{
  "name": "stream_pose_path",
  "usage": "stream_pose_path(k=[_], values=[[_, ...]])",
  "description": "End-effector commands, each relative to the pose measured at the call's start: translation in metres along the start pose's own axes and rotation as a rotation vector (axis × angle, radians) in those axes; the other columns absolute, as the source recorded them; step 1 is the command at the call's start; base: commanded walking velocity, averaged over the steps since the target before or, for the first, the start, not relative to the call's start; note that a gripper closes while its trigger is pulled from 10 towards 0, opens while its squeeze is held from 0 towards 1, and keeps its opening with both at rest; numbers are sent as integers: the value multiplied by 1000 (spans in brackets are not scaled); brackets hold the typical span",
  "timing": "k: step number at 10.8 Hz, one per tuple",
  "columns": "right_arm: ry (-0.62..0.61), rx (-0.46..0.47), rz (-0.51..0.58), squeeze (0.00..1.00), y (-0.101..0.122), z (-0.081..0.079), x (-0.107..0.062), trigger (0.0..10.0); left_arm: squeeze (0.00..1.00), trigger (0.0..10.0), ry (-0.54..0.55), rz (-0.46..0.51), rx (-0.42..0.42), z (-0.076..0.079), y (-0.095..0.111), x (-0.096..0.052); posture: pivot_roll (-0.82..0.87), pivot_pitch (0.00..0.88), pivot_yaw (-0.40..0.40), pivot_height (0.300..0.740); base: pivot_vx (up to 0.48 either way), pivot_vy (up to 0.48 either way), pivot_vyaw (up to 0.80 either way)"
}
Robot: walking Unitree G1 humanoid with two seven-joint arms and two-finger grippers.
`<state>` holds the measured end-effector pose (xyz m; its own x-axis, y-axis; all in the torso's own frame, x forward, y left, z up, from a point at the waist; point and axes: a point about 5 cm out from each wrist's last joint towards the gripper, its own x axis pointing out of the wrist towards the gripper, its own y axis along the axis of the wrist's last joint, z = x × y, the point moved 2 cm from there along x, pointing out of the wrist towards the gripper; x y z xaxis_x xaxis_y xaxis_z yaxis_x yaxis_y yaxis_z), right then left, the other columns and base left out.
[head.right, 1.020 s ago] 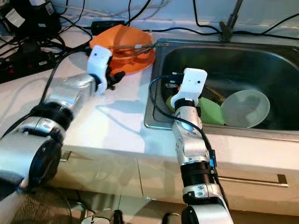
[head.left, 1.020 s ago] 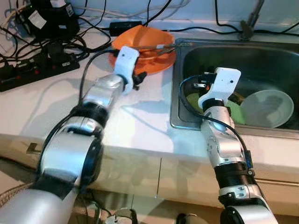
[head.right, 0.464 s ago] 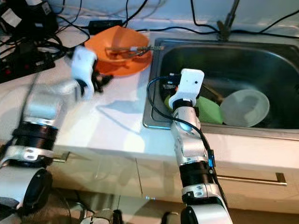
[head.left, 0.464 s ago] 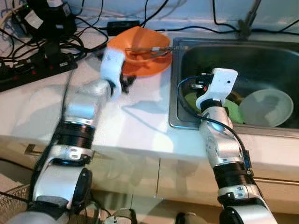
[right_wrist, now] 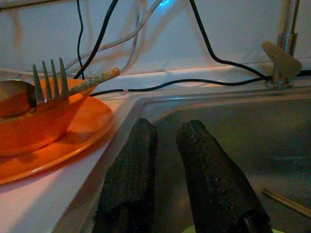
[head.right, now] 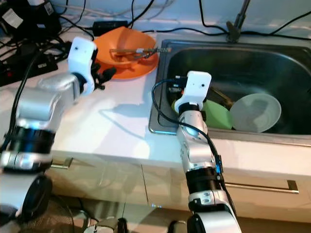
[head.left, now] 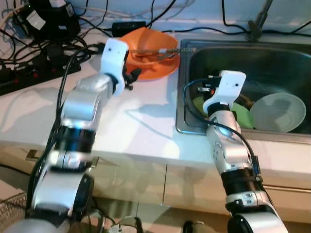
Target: Kitchen organization
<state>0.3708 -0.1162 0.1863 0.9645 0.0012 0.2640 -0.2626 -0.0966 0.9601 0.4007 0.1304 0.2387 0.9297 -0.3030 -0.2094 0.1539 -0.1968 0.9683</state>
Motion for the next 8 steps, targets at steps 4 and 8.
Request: stream_pose_path(k=[4, 8], values=[[-3, 7, 9, 0, 1, 0, 2, 10000, 0, 10000, -7, -52, -8, 4, -8, 31, 103, 96, 69, 740, 0, 0, 0], [-10, 3, 11, 0, 2, 2, 1, 10000, 0, 10000, 4, -49, -18, 9, -5, 44, 87, 100, 76, 740, 0, 0, 0]])
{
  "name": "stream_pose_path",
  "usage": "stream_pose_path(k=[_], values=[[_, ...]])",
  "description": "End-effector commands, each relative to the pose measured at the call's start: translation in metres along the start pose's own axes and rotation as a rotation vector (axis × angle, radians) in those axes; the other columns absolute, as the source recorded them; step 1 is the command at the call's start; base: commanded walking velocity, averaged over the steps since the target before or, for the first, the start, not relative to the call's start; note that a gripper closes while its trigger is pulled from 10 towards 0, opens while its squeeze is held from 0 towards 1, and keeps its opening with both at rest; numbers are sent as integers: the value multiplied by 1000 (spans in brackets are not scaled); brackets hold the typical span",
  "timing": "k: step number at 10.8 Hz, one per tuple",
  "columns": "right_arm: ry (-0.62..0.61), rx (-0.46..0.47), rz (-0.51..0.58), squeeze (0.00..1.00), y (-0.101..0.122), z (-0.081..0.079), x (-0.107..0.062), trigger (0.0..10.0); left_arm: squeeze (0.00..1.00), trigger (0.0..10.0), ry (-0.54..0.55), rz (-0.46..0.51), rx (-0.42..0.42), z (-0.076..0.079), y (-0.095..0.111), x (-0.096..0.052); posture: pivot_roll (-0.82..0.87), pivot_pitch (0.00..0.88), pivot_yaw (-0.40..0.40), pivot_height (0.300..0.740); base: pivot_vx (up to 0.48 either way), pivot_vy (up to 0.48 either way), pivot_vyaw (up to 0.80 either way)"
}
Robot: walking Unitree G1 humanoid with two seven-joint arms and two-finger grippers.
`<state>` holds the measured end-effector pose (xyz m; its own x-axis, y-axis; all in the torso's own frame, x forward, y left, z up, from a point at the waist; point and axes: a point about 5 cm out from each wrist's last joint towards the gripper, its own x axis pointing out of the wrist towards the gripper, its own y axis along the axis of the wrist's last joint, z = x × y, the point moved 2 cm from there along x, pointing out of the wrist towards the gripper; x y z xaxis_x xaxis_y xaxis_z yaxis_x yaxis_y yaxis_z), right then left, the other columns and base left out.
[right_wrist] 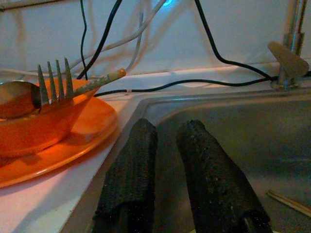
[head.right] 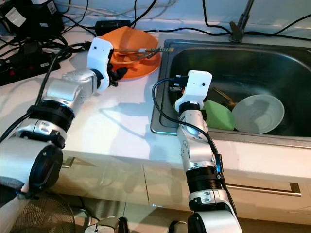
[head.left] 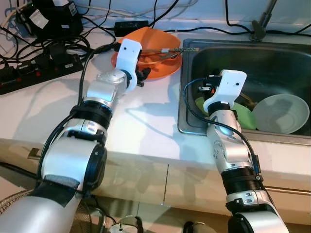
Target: Kitchen organization
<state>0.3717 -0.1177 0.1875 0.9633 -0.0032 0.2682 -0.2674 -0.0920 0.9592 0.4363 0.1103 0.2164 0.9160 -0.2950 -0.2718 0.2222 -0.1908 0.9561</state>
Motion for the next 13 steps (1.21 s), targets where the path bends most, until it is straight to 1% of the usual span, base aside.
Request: stream_pose_path(k=[1, 4, 6, 7, 9, 10, 11, 12, 13], values=[[-7, 6, 6, 0, 1, 1, -1, 10000, 0, 10000, 8, 10, 8, 1, 7, 2, 84, 102, 74, 740, 0, 0, 0], [-10, 3, 5, 0, 1, 2, -1, 10000, 0, 10000, 9, -13, 8, 5, 1, 5, 75, 106, 78, 740, 0, 0, 0], [-11, 3, 3, 0, 0, 2, -1, 10000, 0, 10000, -8, -43, -5, 8, -10, 6, 73, 105, 79, 740, 0, 0, 0], [-11, 3, 3, 0, 0, 3, -1, 10000, 0, 10000, -11, -63, -18, 8, -18, 7, 74, 106, 77, 740, 0, 0, 0], [-7, 4, 2, 0, 0, 2, -1, 10000, 0, 10000, -12, -72, -36, 8, -22, 6, 77, 104, 73, 740, 0, 0, 0], [-4, 3, 3, 0, 0, 1, 0, 10000, 0, 10000, -18, -89, -46, 7, -27, 6, 75, 102, 75, 740, 0, 0, 0], [-4, 3, 6, 0, 1, 1, -1, 10000, 0, 10000, -54, -147, -10, 8, -44, 5, 80, 103, 77, 740, 0, 0, 0], [-5, 3, 7, 0, 1, 2, -1, 10000, 0, 10000, -72, -167, 0, 8, -51, 4, 83, 104, 80, 740, 0, 0, 0], [-8, 5, 6, 0, 0, 2, -2, 10000, 0, 10000, -102, -201, -2, 3, -63, 0, 87, 106, 83, 740, 0, 0, 0]])
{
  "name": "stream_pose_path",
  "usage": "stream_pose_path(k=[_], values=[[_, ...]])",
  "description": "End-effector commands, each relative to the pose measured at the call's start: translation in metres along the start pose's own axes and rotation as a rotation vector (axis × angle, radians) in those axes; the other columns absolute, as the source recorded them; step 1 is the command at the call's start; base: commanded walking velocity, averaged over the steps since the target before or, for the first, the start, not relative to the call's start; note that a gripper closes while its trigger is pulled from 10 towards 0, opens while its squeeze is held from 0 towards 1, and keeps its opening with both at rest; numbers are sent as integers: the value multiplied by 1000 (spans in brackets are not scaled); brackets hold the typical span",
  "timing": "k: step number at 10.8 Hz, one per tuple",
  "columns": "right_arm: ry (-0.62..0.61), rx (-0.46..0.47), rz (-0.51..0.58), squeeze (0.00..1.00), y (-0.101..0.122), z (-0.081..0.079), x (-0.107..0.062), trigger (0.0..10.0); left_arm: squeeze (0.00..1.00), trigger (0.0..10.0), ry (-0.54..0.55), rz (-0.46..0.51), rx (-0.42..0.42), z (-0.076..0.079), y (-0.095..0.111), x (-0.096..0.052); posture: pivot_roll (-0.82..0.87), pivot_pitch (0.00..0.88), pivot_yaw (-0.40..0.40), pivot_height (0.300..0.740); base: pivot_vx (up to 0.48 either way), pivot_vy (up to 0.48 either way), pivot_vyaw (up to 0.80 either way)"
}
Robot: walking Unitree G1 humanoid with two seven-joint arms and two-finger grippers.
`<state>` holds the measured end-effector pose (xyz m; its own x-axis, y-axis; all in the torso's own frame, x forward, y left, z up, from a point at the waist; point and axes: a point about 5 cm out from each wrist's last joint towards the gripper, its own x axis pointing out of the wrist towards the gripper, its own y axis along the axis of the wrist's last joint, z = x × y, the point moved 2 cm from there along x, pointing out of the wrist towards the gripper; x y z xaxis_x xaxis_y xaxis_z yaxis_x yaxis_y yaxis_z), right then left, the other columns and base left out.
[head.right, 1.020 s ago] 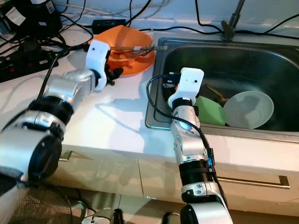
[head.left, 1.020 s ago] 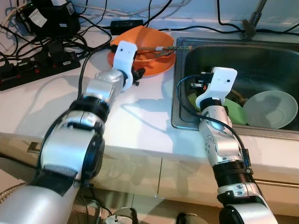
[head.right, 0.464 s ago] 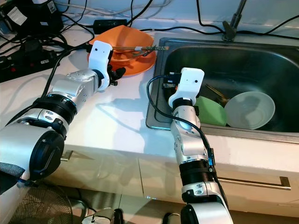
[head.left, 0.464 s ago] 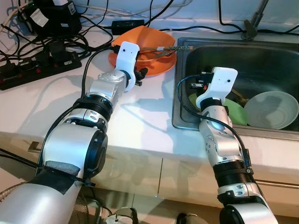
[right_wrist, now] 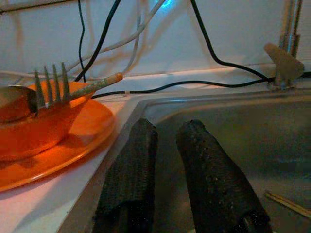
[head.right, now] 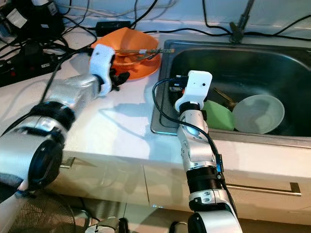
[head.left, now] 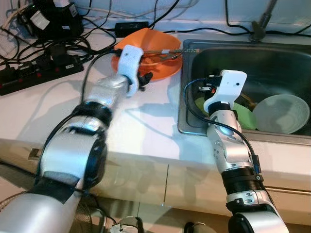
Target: Kitchen organization
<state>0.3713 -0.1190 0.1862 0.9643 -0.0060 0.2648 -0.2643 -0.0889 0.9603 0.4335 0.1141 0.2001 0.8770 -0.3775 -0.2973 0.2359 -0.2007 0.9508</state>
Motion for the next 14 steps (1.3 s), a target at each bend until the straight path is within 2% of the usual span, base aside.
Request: stream_pose_path(k=[1, 3, 4, 6, 8, 11, 14], values=[[-5, 11, 8, 0, 1, 0, -2, 10000, 0, 10000, -36, -206, -22, -1, -54, -4, 97, 106, 84, 740, 0, 0, 0], [8, 20, -1, 0, -2, -4, -2, 10000, 0, 10000, -44, -193, -43, -19, -47, -19, 121, 102, 77, 740, 0, 0, 0], [13, 22, -2, 0, -2, -5, -2, 10000, 0, 10000, -54, -187, -44, -21, -44, -25, 129, 101, 76, 740, 0, 0, 0], [28, 29, -7, 0, -4, -10, -3, 10000, 0, 10000, -72, -182, -34, -22, -45, -55, 149, 103, 73, 740, 0, 0, 0], [33, 34, -15, 0, -6, -11, -4, 10000, 0, 10000, -91, -206, -31, -13, -49, -88, 171, 109, 68, 740, 0, 0, 0], [41, 39, -23, 0, -8, -13, -4, 10000, 0, 10000, -107, -234, -36, 8, -50, -128, 199, 116, 59, 740, 0, 0, 0], [43, 38, -26, 0, -8, -11, -2, 10000, 0, 10000, -62, -225, -32, 10, -43, -142, 208, 126, 49, 740, 0, 0, 0]])
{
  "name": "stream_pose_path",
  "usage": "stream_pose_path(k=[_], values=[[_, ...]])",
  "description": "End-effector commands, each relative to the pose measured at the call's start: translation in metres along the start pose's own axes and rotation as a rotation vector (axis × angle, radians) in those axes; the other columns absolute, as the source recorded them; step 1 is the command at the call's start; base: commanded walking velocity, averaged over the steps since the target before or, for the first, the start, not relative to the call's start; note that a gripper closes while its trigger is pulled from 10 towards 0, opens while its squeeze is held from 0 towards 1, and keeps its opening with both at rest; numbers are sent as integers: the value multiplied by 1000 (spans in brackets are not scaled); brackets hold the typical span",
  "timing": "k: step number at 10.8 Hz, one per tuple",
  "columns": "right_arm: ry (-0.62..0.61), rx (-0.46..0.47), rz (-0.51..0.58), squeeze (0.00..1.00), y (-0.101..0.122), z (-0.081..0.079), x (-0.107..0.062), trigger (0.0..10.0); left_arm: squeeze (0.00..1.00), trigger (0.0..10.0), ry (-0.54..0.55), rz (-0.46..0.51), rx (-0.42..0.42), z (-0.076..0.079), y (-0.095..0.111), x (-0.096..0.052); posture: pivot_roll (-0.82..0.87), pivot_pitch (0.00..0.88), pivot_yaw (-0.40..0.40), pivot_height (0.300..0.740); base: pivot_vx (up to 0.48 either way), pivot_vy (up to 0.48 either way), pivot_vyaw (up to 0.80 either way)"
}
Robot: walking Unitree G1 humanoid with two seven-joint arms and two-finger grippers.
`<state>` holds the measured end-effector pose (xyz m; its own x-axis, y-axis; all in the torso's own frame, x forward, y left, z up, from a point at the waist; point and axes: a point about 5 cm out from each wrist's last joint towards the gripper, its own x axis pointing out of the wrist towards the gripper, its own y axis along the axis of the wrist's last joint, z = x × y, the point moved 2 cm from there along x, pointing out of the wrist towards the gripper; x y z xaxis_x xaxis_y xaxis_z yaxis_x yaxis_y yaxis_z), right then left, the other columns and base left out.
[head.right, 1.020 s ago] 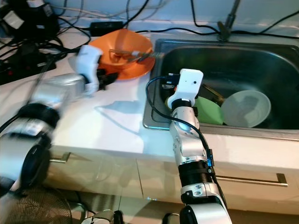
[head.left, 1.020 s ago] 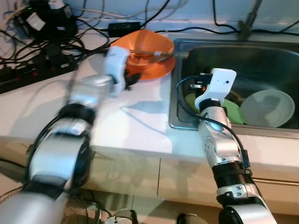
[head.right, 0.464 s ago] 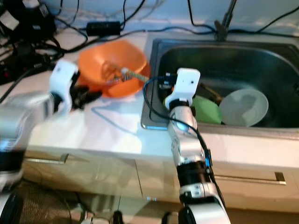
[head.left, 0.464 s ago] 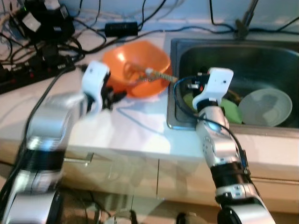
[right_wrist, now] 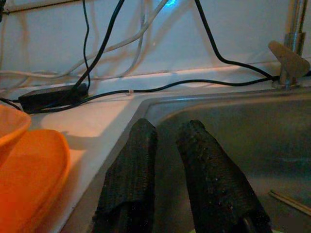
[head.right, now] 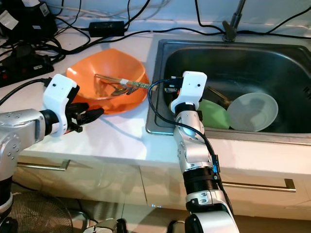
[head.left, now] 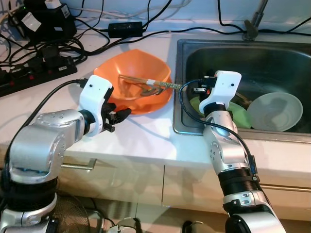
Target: Kitchen organization
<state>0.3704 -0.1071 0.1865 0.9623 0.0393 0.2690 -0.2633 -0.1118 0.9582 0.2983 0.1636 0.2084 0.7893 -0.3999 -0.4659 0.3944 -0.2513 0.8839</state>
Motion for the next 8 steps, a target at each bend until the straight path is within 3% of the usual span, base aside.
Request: stream_pose_path(k=[1, 4, 6, 8], values=[[-2, 16, -26, 0, -7, 1, -1, 10000, 0, 10000, 24, -42, -12, -2, -7, -4, 210, 126, 47, 740, 0, 0, 0], [-9, 15, -20, 0, -5, 3, 3, 10000, 0, 10000, 96, 14, 6, -8, 2, -10, 214, 126, 29, 740, 0, 0, 0], [-10, 13, -20, 0, -4, 5, 6, 10000, 0, 10000, 180, 81, 10, -26, 21, -28, 241, 129, 7, 740, 0, 0, 0], [-1, 17, -21, 0, -4, 3, 8, 10000, 0, 10000, 206, 86, 16, -32, 22, -35, 251, 129, 0, 740, 0, 0, 0]])
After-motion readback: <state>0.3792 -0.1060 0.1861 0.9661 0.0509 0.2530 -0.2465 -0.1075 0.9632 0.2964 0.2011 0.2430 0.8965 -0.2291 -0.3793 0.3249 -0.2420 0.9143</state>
